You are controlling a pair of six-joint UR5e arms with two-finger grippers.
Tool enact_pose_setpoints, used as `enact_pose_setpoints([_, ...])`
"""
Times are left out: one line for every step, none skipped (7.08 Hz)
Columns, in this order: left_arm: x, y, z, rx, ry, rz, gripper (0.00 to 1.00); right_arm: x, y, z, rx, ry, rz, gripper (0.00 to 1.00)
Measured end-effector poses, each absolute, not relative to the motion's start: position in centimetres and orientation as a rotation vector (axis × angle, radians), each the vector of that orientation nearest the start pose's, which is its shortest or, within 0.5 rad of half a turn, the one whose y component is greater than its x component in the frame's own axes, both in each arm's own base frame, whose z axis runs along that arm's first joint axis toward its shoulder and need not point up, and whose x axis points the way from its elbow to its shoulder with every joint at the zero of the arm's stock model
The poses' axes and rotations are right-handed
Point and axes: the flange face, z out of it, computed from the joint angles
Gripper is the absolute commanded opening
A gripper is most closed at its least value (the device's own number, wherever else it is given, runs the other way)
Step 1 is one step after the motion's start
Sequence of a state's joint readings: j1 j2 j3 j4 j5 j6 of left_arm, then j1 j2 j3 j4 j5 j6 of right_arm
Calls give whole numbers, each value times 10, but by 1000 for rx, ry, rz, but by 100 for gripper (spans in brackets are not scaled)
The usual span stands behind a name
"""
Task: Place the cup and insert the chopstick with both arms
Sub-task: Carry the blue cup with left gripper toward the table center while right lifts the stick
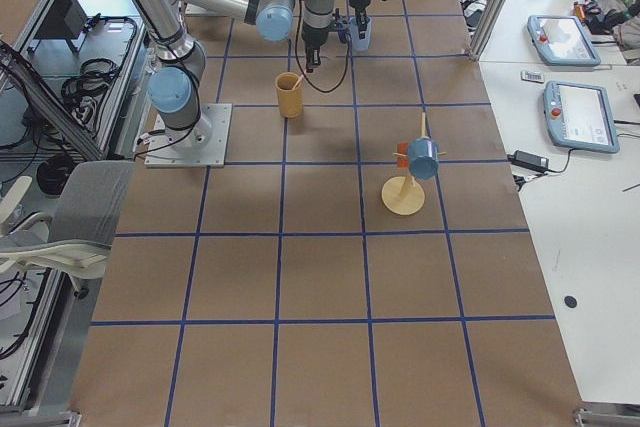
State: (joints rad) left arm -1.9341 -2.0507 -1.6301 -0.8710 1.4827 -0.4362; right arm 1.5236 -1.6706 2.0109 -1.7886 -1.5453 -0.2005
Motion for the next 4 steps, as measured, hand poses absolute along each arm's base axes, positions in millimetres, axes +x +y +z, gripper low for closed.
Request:
enact_pose_setpoints([-366, -550, 254, -95, 3271, -148, 100, 117, -420, 345, -232, 3080, 185, 3])
enact_pose_setpoints([-367, -549, 251, -90, 3268, -125, 100, 117, -420, 350, -231, 3075, 198, 3])
enact_pose_setpoints([-367, -548, 254, -90, 3269, -126, 100, 118, -424, 361, -232, 3072, 205, 3])
enact_pose_setpoints([-362, -547, 271, -82, 3266, -153, 100, 118, -430, 375, -232, 3071, 205, 0])
